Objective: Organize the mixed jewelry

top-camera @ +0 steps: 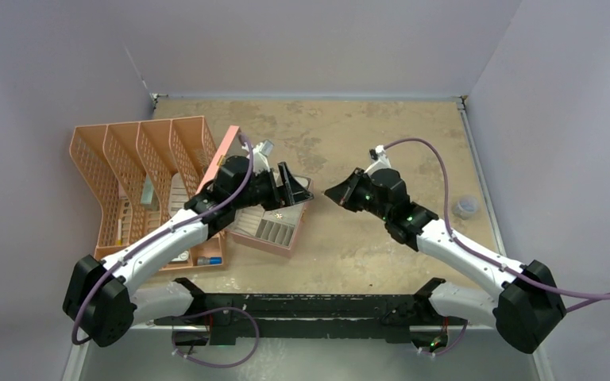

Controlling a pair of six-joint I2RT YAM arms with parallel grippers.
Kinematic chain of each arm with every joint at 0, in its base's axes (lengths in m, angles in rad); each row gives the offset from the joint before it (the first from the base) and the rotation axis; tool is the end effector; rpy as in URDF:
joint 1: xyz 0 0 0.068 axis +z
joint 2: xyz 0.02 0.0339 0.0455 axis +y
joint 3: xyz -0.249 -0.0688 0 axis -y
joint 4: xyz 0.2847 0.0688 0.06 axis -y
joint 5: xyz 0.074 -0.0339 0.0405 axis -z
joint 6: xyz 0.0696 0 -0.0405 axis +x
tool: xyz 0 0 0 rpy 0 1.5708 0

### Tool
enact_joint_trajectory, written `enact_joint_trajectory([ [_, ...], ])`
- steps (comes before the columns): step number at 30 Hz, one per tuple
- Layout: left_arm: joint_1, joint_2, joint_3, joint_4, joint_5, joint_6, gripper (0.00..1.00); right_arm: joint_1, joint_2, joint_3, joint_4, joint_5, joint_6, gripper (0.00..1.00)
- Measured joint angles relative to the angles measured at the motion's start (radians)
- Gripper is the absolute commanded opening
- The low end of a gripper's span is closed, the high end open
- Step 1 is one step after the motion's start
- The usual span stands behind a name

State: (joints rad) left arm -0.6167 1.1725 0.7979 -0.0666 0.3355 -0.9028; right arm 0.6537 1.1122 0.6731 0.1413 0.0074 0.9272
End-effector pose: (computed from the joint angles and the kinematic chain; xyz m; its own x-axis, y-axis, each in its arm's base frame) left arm 0.2614 -0.2134 0.2350 -0.8352 -0.3166 -0.4497 0.2152 0.5644 -0.7970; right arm 0.2625 0.2004 0.2279 -0.6217 0.5314 -0.5754 -0.1752 0.6217 0.7634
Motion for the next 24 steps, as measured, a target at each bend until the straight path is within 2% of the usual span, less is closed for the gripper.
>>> enact_joint_trajectory([
  [7,0.000,-0.131,-0.051,0.097,0.022,0.015,0.70,0.000,0.000,0.009,0.188,-0.220,0.050,0.00],
  [13,-0.001,-0.162,-0.070,0.281,0.105,-0.052,0.61,0.000,0.000,0.013,0.331,-0.375,0.140,0.00],
  [18,-0.001,-0.153,-0.076,0.355,0.157,-0.110,0.48,0.000,-0.003,0.032,0.383,-0.446,0.190,0.00],
  [24,-0.001,-0.176,-0.073,0.360,0.202,-0.161,0.43,-0.002,-0.030,0.054,0.404,-0.500,0.262,0.00],
])
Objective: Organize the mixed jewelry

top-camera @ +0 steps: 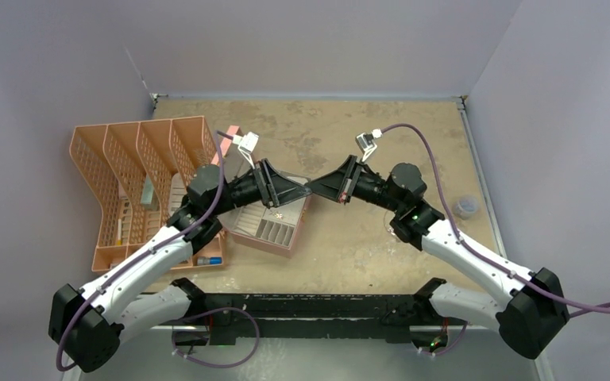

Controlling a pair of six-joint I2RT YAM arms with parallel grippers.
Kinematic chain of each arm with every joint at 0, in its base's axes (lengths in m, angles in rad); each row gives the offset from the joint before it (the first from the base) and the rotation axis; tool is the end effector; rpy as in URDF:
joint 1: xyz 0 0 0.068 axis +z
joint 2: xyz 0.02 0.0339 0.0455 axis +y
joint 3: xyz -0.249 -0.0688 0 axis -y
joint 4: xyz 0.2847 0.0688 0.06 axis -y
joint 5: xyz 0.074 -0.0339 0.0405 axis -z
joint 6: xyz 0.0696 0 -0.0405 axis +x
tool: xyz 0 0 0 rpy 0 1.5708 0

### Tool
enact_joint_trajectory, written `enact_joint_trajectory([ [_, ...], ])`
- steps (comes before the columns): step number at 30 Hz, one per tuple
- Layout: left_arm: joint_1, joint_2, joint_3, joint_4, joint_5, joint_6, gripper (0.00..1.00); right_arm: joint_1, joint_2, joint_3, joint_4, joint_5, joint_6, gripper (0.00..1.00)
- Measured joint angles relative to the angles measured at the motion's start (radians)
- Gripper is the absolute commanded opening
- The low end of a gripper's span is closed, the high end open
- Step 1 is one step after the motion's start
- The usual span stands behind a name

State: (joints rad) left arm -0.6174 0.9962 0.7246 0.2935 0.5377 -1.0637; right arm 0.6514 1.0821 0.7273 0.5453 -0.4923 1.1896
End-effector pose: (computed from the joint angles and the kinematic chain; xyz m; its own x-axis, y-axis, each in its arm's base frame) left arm 0.2311 -0.2078 0.3069 -0.7910 -0.3592 -0.4953 0.4598 0.1851 -0.8685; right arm 0.2376 0.2225 0.3163 -0.7825 0.4320 -0.4484 -0.4759 0.0495 0.8781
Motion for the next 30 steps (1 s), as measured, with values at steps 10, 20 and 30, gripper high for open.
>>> enact_joint_trajectory([
  [10,0.000,-0.056,0.004,0.040,0.038,-0.051,0.39,-0.006,-0.040,0.013,-0.023,-0.037,0.070,0.00],
  [20,0.000,-0.038,0.005,0.101,0.084,-0.043,0.33,-0.011,-0.063,0.013,-0.030,-0.055,0.087,0.00],
  [30,0.000,-0.024,0.024,0.104,0.103,0.000,0.27,-0.011,-0.076,0.013,-0.035,-0.075,0.095,0.00],
])
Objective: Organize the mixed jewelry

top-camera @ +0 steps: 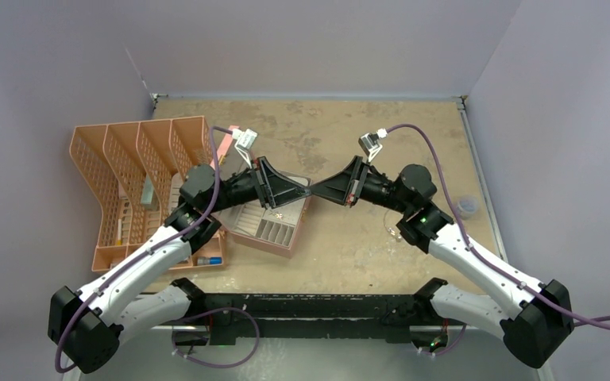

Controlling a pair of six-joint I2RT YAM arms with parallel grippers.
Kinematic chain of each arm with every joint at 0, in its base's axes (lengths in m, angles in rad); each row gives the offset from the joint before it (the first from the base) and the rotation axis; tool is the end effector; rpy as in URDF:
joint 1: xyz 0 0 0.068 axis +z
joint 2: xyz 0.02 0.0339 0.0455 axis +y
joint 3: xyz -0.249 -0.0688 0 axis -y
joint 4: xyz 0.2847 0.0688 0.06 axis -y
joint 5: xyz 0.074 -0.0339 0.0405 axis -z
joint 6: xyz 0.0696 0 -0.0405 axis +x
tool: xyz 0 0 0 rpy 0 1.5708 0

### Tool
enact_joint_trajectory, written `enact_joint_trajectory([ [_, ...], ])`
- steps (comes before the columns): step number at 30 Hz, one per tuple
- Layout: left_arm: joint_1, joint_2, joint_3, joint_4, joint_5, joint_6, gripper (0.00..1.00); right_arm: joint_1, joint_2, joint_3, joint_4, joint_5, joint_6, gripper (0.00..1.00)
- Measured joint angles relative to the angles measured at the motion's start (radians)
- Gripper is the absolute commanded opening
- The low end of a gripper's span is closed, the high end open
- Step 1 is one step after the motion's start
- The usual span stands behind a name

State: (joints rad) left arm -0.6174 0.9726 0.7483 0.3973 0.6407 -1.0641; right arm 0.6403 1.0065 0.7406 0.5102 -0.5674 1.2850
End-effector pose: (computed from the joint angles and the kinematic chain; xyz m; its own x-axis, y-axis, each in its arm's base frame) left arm 0.2193 -0.2068 0.3368 -0.7575 -0.3218 -0.5680 0.5810 0.0647 -0.8114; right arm 0.2231 0.2128 0.3391 -0.8299 0.3906 -0.3983 -0.4460 -0.0358 0.8943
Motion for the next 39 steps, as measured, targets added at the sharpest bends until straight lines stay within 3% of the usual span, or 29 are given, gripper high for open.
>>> enact_joint_trajectory([
  [14,0.000,0.000,0.012,-0.030,-0.006,0.053,0.19,0.000,0.000,0.000,-0.005,0.003,0.003,0.00],
  [26,0.000,-0.015,0.013,-0.045,-0.024,0.064,0.21,0.000,-0.021,-0.001,-0.035,0.034,-0.003,0.00],
  [39,0.000,-0.017,0.013,-0.050,-0.025,0.068,0.05,0.000,-0.021,-0.002,-0.036,0.034,-0.003,0.00],
])
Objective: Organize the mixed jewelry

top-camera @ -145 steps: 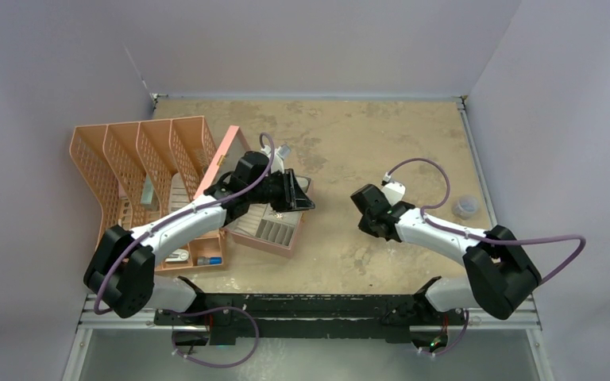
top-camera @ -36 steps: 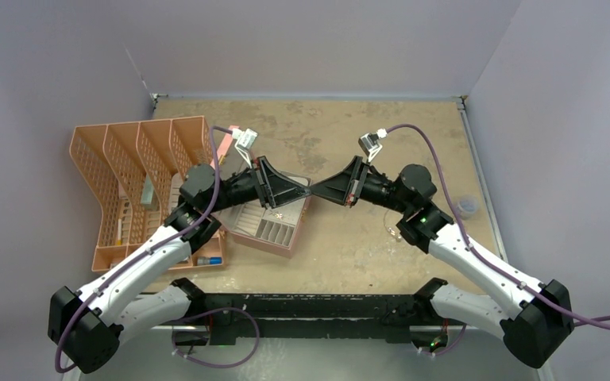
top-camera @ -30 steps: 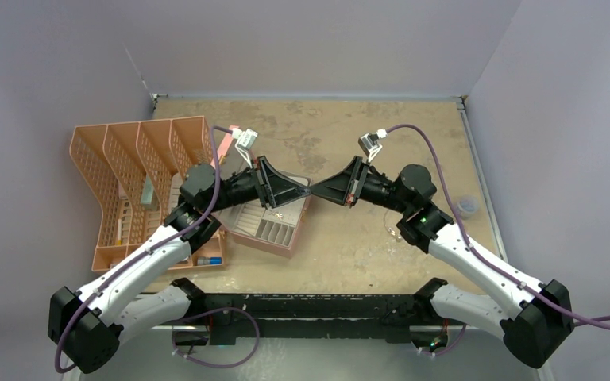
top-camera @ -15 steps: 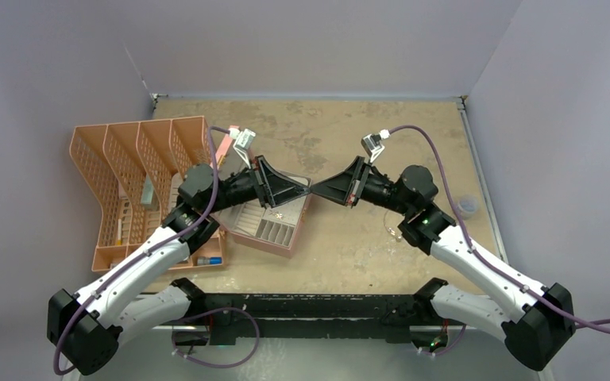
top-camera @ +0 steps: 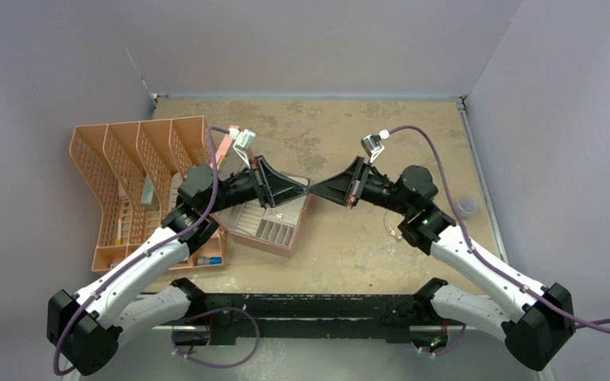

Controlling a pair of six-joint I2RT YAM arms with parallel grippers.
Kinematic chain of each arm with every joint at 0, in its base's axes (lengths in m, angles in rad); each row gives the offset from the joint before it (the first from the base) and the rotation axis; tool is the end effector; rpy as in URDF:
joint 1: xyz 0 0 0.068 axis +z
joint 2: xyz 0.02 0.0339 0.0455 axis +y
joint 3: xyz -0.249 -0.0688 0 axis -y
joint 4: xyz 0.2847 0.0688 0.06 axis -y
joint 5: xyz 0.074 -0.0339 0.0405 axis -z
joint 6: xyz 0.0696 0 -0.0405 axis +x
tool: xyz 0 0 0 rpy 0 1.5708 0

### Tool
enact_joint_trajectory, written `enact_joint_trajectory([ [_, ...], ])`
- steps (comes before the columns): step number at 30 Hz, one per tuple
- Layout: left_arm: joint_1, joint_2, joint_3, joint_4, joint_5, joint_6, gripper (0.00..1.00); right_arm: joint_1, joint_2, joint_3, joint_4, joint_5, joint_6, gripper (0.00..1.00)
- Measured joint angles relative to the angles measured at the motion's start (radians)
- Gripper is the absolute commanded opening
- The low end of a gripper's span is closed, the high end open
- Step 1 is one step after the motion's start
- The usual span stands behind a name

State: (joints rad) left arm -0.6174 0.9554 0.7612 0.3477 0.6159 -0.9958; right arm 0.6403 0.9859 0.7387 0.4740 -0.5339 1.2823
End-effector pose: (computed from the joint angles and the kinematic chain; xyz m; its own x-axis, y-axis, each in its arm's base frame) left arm 0.2185 -0.2044 0.3408 -0.7194 -0.3293 -0.6116 0.6148 0.1079 -0.7813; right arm 0.2224 0.2099 0.3397 -0.8229 0.4160 -0.3869 -0.4323 -0.0167 0.9016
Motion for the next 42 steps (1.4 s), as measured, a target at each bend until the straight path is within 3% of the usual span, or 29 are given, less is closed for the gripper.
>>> enact_joint_trajectory([
  [7,0.000,0.000,0.000,-0.007,0.000,0.012,0.00,0.000,0.000,-0.005,0.002,0.000,0.001,0.02],
  [11,0.000,0.000,0.001,-0.023,-0.005,0.012,0.00,0.000,0.002,-0.008,0.001,0.001,0.002,0.21],
  [16,0.000,0.000,0.023,-0.081,-0.046,0.013,0.00,-0.009,0.002,-0.011,-0.014,0.019,0.005,0.35],
  [24,0.000,-0.001,0.049,-0.230,-0.144,0.037,0.00,-0.036,-0.002,-0.011,-0.035,0.055,0.009,0.40],
  [29,0.000,0.020,0.130,-0.411,-0.206,0.092,0.00,-0.052,-0.016,-0.011,-0.117,0.130,-0.023,0.40],
  [35,0.000,0.167,0.336,-0.677,-0.282,0.216,0.00,-0.053,-0.018,-0.017,-0.263,0.249,-0.104,0.40],
  [42,0.000,0.343,0.472,-0.921,-0.363,0.335,0.00,-0.053,-0.001,-0.132,-0.319,0.355,-0.179,0.39],
])
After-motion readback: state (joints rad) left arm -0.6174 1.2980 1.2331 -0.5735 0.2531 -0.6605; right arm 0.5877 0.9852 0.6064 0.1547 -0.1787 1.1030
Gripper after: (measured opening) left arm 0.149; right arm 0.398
